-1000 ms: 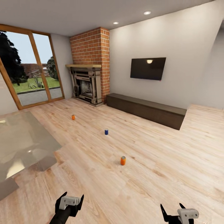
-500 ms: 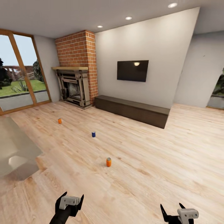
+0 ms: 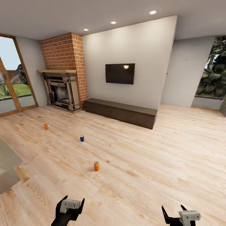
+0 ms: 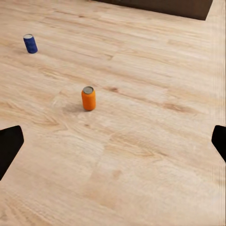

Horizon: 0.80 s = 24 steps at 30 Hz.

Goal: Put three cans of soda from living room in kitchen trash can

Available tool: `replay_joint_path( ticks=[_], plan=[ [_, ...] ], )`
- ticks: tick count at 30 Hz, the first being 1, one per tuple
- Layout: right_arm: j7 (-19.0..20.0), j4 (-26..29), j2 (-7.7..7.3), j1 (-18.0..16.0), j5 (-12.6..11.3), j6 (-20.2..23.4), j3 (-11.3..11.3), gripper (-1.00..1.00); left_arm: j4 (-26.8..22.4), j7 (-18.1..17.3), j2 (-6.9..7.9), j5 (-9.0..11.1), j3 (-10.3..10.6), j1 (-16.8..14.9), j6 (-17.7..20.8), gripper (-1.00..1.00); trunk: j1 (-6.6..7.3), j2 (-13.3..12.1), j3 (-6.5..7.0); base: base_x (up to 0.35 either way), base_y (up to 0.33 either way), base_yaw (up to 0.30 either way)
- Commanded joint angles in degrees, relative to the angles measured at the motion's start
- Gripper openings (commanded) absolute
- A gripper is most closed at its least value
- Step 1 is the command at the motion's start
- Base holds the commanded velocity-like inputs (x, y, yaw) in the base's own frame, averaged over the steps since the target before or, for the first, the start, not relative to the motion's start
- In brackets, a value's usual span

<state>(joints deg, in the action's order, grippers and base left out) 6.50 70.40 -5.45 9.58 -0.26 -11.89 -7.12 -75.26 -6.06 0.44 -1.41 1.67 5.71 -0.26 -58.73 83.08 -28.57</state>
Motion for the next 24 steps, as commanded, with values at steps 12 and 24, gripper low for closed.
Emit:
replay_joint_path(
  ticks=[12, 24],
  plan=[
    [0.0, 0.0, 0.0, 0.0, 0.0, 0.02, -0.03, 1.0, 0.03, 0.03, 0.0, 0.1, 0.0, 0.0, -0.07, 1.0, 0.0, 0.0, 0.86, 0.14, -0.018, -0.18],
    [0.0, 0.0, 0.0, 0.0, 0.0, 0.02, -0.07, 1.0, 0.03, 0.08, 0.0, 0.0, 0.0, 0.0, -0.01, 1.0, 0.0, 0.0, 1.7, 0.088, -0.191, -0.181]
  ],
)
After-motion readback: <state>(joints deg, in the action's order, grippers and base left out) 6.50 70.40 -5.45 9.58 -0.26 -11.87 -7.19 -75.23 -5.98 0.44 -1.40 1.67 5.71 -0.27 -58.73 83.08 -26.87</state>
